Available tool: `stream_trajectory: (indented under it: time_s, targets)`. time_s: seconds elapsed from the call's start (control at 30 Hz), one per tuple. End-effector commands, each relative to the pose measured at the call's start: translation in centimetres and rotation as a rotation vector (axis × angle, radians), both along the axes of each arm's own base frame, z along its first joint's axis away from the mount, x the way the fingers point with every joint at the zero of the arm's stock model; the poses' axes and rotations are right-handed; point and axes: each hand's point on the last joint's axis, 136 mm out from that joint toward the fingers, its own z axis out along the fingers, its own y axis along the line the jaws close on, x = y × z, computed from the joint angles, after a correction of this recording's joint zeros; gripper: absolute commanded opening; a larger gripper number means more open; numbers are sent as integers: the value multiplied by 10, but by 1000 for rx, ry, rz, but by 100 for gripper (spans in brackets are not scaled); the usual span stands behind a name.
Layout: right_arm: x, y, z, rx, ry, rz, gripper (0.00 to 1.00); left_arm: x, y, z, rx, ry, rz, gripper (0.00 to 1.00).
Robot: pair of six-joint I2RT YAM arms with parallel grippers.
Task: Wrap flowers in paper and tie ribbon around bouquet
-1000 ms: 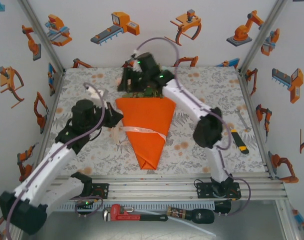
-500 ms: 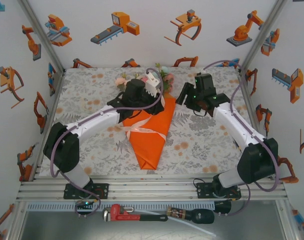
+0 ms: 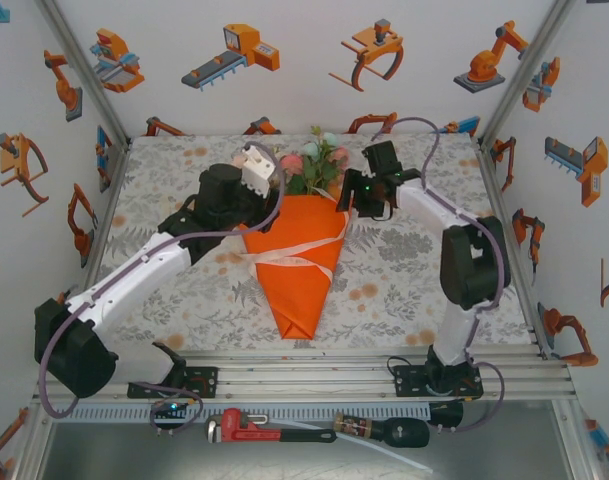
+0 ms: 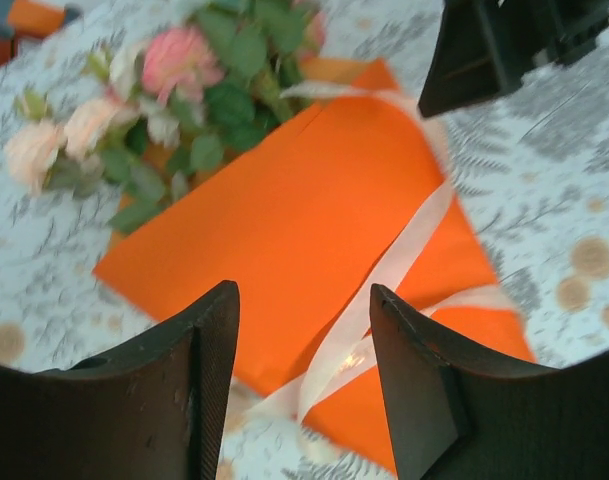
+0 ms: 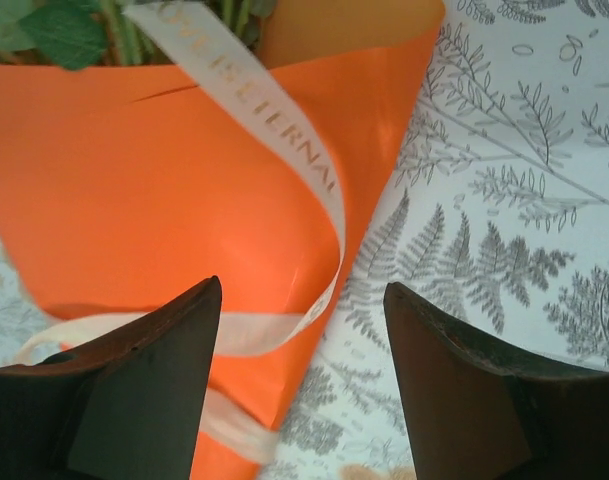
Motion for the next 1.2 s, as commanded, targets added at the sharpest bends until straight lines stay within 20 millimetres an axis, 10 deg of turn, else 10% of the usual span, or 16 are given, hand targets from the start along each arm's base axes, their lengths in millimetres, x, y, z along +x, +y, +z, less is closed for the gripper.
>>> stream_trajectory:
  time_s: [0.0,0.27,0.6,1.17]
  targets:
    - [23,4,7,-35,-47,11,60,-20,3,-18,41,63,-70,53]
    - [23,11,16,15,-42,7,0,-68,-52,-32,-47,98,-480,58]
    - [-1,7,84,183,-106,-113,0,-72,-121,-84,108,38,-752,65]
    - [1,6,86,189,-100,-136,0,-70,-122,-151,196,173,-764,47]
